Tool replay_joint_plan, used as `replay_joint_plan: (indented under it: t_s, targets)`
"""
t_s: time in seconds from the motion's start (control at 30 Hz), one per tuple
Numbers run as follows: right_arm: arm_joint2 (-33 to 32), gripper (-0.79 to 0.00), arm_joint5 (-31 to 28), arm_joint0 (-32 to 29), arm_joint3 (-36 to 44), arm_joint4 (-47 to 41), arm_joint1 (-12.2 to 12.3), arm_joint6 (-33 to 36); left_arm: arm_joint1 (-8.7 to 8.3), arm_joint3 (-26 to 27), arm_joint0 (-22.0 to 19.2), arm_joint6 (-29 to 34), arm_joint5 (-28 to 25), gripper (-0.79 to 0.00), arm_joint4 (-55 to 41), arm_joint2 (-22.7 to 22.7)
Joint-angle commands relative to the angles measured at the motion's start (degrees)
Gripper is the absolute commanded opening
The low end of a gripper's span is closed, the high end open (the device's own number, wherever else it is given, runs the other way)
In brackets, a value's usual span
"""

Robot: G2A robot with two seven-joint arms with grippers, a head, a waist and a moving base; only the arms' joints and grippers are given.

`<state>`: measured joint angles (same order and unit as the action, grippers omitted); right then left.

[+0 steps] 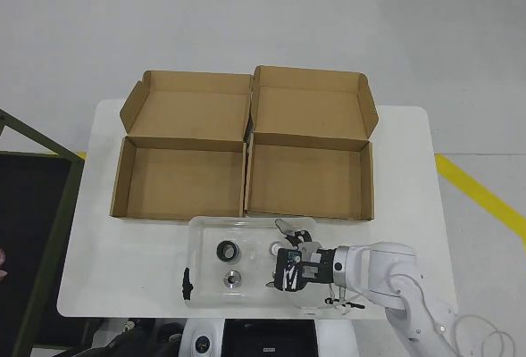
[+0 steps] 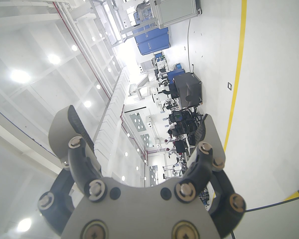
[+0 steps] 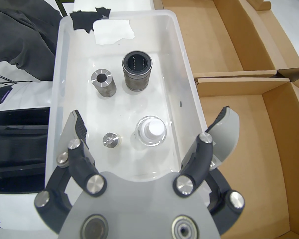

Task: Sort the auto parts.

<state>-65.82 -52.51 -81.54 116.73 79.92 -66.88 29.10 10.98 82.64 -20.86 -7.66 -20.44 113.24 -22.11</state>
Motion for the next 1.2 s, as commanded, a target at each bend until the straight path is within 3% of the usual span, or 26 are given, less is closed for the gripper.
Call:
replay_joint_plan:
  t_s: [0.0, 0.3, 0.67, 0.77, 0.8, 0.93, 1.17]
  targets:
    - [0.4, 0.0, 0.01, 0.39, -0.39, -0.22, 0.07, 0.59, 0.0, 0.0, 0.0, 0.0, 0.0, 0.0, 0.0, 0.0]
    - [1.89, 0.0, 0.28, 1.06, -1.37, -0.88, 0.49, 2.78, 0.0, 0.0, 0.0, 0.0, 0.0, 0.0, 0.0, 0.0]
    - [3.44, -0.132, 2.76, 3.19, -4.32, -1.31, 0.71, 3.52, 0.0, 0.0, 0.0, 0.0, 0.0, 0.0, 0.0, 0.0]
    - [3.51, -0.185, 3.74, 3.72, -4.94, -1.22, 0.77, 3.44, 0.0, 0.0, 0.0, 0.0, 0.0, 0.0, 0.0, 0.0]
    - [3.58, -0.252, 3.99, 3.84, -5.04, -1.17, 0.8, 3.43, 0.0, 0.0, 0.0, 0.0, 0.0, 0.0, 0.0, 0.0]
    - [3.83, -0.397, 4.69, 4.34, -5.83, -0.97, 0.91, 3.38, 0.0, 0.0, 0.0, 0.0, 0.0, 0.0, 0.0, 0.0]
    - [4.55, -0.505, 4.89, 4.86, -6.9, -0.95, 1.12, 3.41, 0.0, 0.0, 0.0, 0.0, 0.0, 0.0, 0.0, 0.0]
